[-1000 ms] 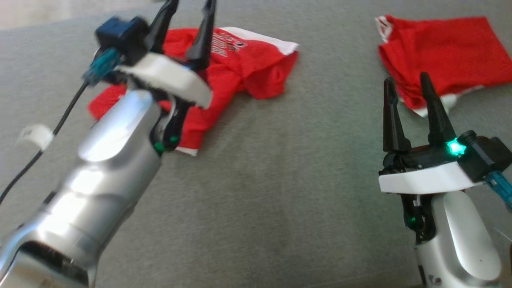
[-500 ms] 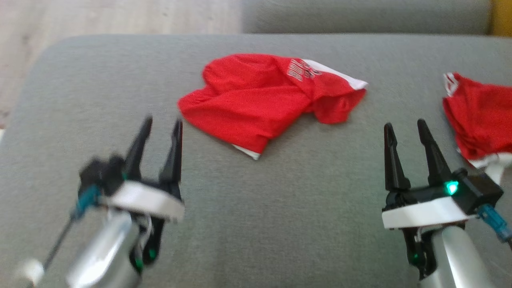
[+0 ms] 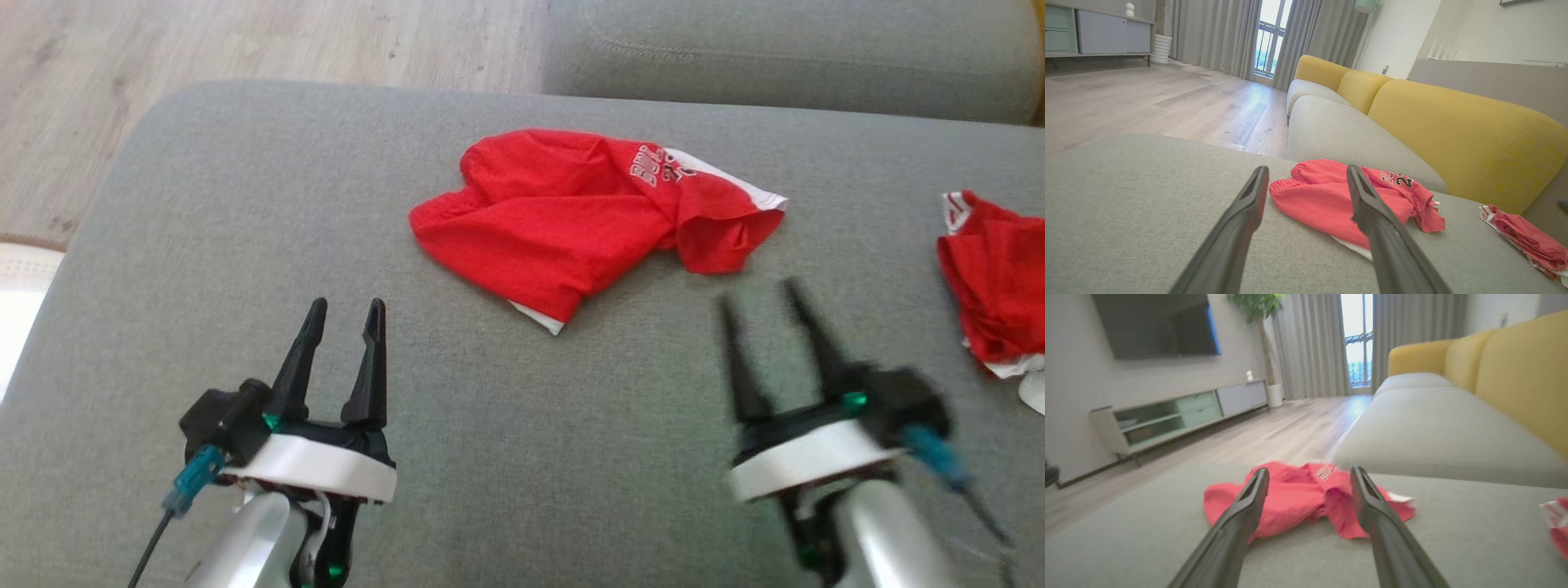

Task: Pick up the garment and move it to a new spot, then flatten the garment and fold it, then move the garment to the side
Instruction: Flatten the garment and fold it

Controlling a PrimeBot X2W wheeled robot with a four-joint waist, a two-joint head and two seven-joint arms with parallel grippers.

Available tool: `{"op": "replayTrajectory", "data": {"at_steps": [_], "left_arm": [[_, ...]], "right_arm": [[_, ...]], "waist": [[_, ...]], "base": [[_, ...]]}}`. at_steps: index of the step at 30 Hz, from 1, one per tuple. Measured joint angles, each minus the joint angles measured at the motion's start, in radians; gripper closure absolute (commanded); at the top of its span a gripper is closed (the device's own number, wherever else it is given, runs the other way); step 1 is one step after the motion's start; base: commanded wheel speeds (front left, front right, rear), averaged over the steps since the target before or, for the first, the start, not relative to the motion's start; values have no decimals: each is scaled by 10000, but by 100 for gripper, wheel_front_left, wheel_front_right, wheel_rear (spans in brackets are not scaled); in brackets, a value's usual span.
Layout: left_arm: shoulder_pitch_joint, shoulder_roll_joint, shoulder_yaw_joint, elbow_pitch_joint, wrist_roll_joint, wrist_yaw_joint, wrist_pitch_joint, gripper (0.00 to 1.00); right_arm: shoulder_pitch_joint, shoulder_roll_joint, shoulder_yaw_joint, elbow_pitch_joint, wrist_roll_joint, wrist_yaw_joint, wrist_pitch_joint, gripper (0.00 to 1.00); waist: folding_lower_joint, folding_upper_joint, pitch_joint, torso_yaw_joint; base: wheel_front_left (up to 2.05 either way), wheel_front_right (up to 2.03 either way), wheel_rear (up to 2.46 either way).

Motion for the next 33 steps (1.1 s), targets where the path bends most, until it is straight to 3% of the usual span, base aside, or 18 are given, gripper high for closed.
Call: {"op": "replayTrajectory", "data": {"at_steps": [10,17,28,29,30,31,33], "left_arm": [[5,-738,401,453,370,-573,0,0],[-43,-1189,667,894,715,-924,0,0],[-187,-1567,963,1298,989,-1200,0,0],[-186,-1593,984,1329,1041,-1241,0,0],[-186,-1593,984,1329,1041,-1241,0,0],[-186,-1616,993,1348,1078,-1273,0,0],[-185,-1641,1034,1373,1135,-1283,0,0]], "right_arm": [[-1385,-21,2259,1664,-142,0,2550,0],[-2715,-307,2535,3591,-121,0,3806,0],[-4139,-297,2452,5567,-10,0,3590,0],[-4217,-291,2452,5710,10,0,3505,19],[-4217,-291,2452,5710,10,0,3505,83],[-4290,-288,2452,5858,46,0,3425,100],[-4374,-282,2456,6119,59,0,3252,100]], "waist": [[1,0,463,712],[2,0,921,1419],[2,0,1324,2210],[2,0,1326,2229],[2,0,1326,2229],[2,0,1315,2235],[1,0,1272,2220]], "base": [[0,0,0],[0,0,0],[0,0,0],[0,0,0],[0,0,0],[0,0,0],[0,0,0]]}}
